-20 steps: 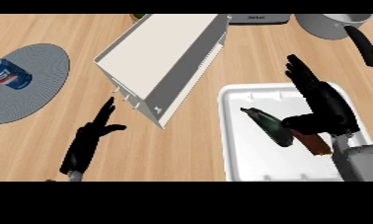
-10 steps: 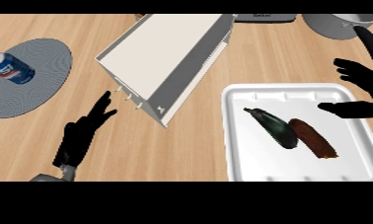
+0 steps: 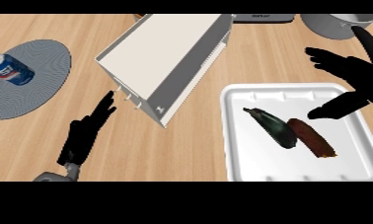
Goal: Pick the eggplant from the tray and place it in the tiered shelf
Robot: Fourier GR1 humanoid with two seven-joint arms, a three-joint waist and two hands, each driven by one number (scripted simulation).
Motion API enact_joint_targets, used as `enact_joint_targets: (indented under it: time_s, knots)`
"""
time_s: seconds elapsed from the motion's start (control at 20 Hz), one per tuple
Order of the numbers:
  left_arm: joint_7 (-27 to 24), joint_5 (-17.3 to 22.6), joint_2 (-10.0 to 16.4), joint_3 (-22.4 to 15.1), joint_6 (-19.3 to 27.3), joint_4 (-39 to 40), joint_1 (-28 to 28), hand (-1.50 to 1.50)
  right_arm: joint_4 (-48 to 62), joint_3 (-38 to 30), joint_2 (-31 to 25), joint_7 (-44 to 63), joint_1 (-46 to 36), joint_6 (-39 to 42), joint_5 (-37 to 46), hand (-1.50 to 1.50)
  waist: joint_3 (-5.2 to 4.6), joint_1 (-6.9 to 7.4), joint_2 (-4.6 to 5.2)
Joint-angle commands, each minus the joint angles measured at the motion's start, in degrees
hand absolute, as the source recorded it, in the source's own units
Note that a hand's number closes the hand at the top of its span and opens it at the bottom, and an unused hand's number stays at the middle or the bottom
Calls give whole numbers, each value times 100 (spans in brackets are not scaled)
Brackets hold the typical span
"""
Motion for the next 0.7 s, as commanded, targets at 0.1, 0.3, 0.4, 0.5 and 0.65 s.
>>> enact_joint_targets:
  time_s: [0.1, 0.3, 0.4, 0.5, 0.65]
  knots:
    - [-49, 8, 61, 102, -113, 140, -73, 0, -635, 1065, -238, 1559, -707, 753, 560, -150, -15, 107, 9]
    - [98, -44, -25, 18, -59, -8, -180, 0, -1008, 1878, -553, 2263, -1251, 1068, 1677, -150, -17, 201, 5]
    - [-69, 49, 48, 66, -272, 97, -85, 0, -997, 2257, -408, 2503, -1272, 1023, 2210, -150, -10, 166, 22]
    - [-98, -182, -214, -91, -66, 271, -229, 0, -1018, 2497, -66, 3002, -1537, 1043, 2502, -150, -5, 87, 23]
    - [-53, 65, 117, 382, -341, 294, -234, 0, -865, 2582, 830, 3518, -1655, 1101, 2603, -150, 4, 58, 12]
